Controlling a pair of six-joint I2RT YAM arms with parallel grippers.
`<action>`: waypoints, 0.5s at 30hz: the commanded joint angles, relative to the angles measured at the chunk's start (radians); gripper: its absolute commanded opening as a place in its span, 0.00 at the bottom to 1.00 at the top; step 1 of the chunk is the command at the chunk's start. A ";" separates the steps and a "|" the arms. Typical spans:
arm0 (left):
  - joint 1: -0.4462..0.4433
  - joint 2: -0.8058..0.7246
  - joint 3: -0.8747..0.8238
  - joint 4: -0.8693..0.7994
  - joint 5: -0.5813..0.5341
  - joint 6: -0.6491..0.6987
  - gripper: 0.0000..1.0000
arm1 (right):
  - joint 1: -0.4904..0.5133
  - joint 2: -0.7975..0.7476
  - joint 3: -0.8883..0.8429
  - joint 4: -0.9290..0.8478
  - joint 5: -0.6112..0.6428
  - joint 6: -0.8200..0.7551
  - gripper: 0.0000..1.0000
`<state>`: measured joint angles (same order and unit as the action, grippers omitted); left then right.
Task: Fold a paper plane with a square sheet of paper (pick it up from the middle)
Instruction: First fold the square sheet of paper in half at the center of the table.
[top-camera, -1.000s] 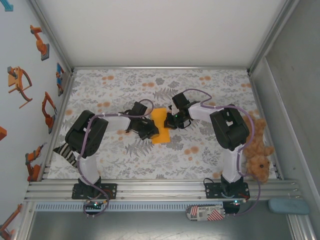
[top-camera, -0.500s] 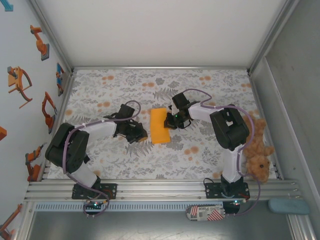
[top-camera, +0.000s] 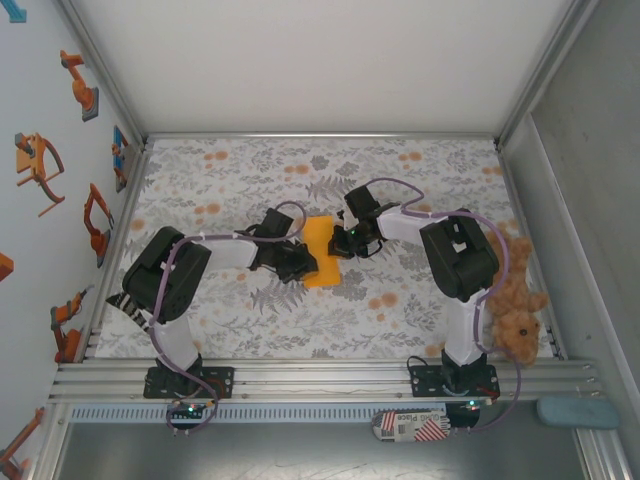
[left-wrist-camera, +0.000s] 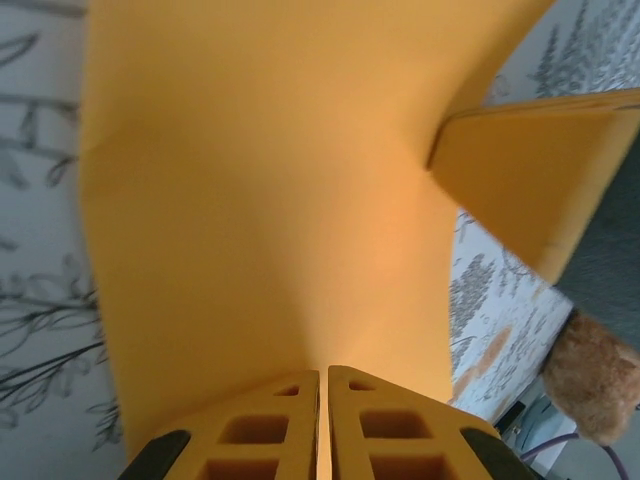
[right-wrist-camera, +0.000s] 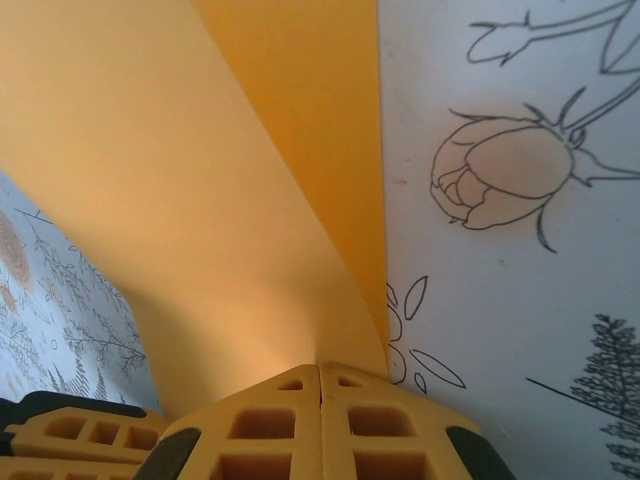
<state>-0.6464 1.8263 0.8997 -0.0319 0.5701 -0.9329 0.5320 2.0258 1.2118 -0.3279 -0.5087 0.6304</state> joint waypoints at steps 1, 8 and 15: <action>0.002 -0.007 -0.054 -0.007 0.015 0.000 0.11 | 0.000 0.165 -0.108 -0.140 0.286 -0.001 0.00; 0.025 -0.088 -0.163 -0.070 -0.021 0.040 0.11 | 0.000 0.171 -0.103 -0.138 0.288 -0.001 0.00; 0.039 -0.230 -0.163 -0.223 -0.062 0.138 0.11 | 0.000 0.166 -0.106 -0.138 0.291 -0.001 0.00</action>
<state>-0.6125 1.6508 0.7227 -0.1196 0.5404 -0.8673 0.5316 2.0258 1.2118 -0.3279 -0.5087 0.6308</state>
